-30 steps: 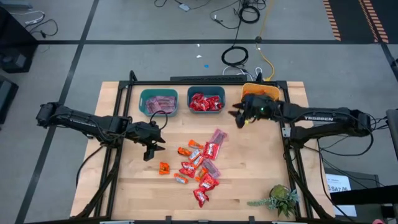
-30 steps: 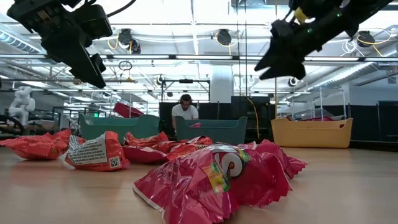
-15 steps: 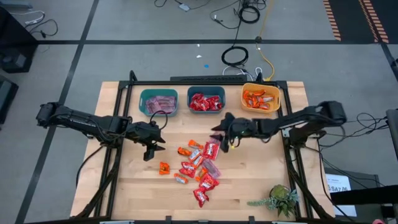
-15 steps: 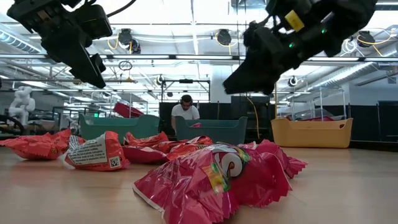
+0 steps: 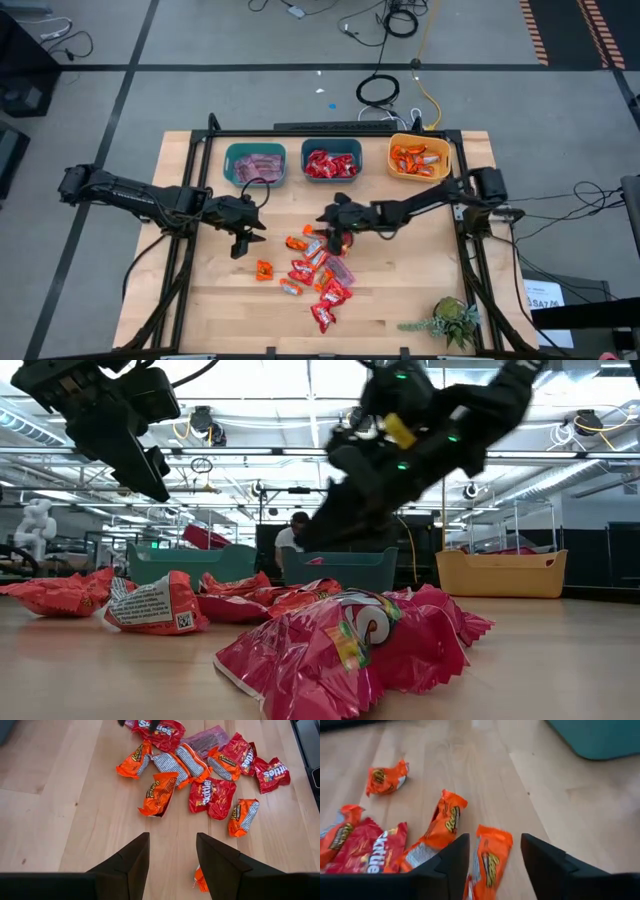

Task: Sort candy
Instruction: Put the orange chocolate into the yellow bin

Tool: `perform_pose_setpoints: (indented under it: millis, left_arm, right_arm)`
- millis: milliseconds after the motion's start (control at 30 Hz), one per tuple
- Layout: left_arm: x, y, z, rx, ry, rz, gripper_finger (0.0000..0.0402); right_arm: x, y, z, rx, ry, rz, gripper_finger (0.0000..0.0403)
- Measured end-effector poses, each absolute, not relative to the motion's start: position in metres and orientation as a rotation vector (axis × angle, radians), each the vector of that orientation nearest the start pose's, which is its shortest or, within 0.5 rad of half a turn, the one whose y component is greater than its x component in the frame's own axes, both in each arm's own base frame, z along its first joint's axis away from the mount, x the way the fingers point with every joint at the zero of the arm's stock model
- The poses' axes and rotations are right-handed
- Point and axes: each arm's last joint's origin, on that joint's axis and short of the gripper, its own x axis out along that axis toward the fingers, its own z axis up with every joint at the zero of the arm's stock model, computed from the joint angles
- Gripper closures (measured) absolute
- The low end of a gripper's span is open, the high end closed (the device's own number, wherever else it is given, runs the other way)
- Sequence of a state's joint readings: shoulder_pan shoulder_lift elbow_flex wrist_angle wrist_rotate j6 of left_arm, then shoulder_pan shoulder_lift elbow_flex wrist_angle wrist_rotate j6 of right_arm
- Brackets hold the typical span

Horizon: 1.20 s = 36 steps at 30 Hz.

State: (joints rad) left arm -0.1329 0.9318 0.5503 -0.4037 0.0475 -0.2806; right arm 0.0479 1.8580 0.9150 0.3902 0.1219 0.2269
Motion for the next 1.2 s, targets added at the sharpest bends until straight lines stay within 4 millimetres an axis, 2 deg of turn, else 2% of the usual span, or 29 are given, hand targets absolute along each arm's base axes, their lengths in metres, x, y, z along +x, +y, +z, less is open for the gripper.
perform_pose_setpoints:
  millis: [133, 300, 467, 667, 767, 833, 933, 1067, 1133, 1200]
  left_arm:
    - [0.179, -0.025, 0.211, -0.231, 0.806, -0.06, 0.023]
    - [0.179, -0.025, 0.211, -0.231, 0.806, -0.059, 0.023]
    - [0.179, -0.025, 0.211, -0.232, 0.806, -0.06, 0.023]
    - [0.179, -0.025, 0.211, -0.232, 0.805, -0.06, 0.023]
    - [0.179, -0.025, 0.211, -0.232, 0.805, -0.06, 0.023]
    - [0.179, -0.025, 0.211, -0.232, 0.806, -0.06, 0.023]
    - [0.179, -0.025, 0.211, -0.232, 0.806, -0.06, 0.023]
    - [0.179, -0.025, 0.211, -0.232, 0.806, -0.06, 0.023]
    - [0.179, -0.025, 0.211, -0.232, 0.805, -0.06, 0.023]
    - [0.179, -0.025, 0.211, -0.232, 0.805, -0.06, 0.023]
  right_arm:
    - [0.391, 0.015, 0.146, 0.106, 0.63, -0.123, 0.0192]
    - [0.407, 0.015, 0.143, 0.074, 0.661, -0.111, 0.0134]
    - [0.406, 0.009, 0.133, 0.115, 0.719, -0.132, 0.01]
    - [0.401, 0.009, 0.106, 0.115, 0.872, -0.157, 0.0106]
    - [0.4, 0.015, 0.095, 0.094, 0.905, -0.152, 0.0134]
    - [0.4, 0.018, 0.093, 0.088, 0.909, -0.145, 0.0171]
    - [0.4, 0.02, 0.098, 0.083, 0.903, -0.129, 0.0252]
    - [0.396, 0.019, 0.113, 0.071, 0.89, -0.111, 0.0366]
    - [0.392, 0.016, 0.123, 0.064, 0.895, -0.107, 0.0383]
    - [0.388, 0.011, 0.136, 0.069, 0.888, -0.116, 0.038]
